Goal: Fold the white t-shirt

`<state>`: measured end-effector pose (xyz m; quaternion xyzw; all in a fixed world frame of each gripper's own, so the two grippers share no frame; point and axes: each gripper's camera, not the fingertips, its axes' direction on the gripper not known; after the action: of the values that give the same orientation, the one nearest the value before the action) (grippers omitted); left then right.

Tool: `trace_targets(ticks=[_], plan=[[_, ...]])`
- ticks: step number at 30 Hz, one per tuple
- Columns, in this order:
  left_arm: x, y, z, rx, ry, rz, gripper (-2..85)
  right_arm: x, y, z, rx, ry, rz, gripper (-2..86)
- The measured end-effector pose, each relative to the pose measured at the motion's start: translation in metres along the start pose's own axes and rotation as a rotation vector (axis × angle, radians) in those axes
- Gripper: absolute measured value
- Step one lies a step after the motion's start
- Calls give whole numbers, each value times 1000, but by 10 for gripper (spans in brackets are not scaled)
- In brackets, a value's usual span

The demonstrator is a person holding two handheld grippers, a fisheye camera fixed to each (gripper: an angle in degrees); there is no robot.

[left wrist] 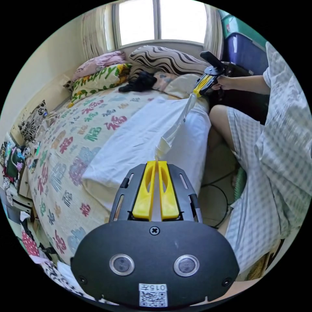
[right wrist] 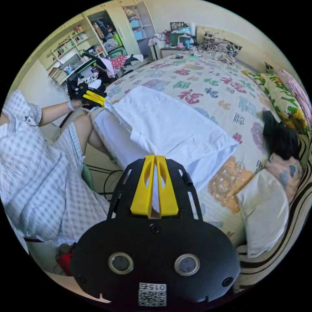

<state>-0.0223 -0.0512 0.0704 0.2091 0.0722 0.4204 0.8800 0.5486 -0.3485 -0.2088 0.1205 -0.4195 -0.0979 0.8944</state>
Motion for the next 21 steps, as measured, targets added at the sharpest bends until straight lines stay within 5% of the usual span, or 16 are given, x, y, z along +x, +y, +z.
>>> trace_targets(ticks=[10, 17, 21], plan=[[68, 28, 30, -344, -25, 26, -1, -41, 69, 44, -317, 84, 78, -9], [28, 13, -10, -203, -69, -183, 1, -40, 79, -1, -108, 67, 125, -8], [-2, 9, 22, -227, -7, -291, 0, -30, 54, 33, -166, -4, 108, -7]])
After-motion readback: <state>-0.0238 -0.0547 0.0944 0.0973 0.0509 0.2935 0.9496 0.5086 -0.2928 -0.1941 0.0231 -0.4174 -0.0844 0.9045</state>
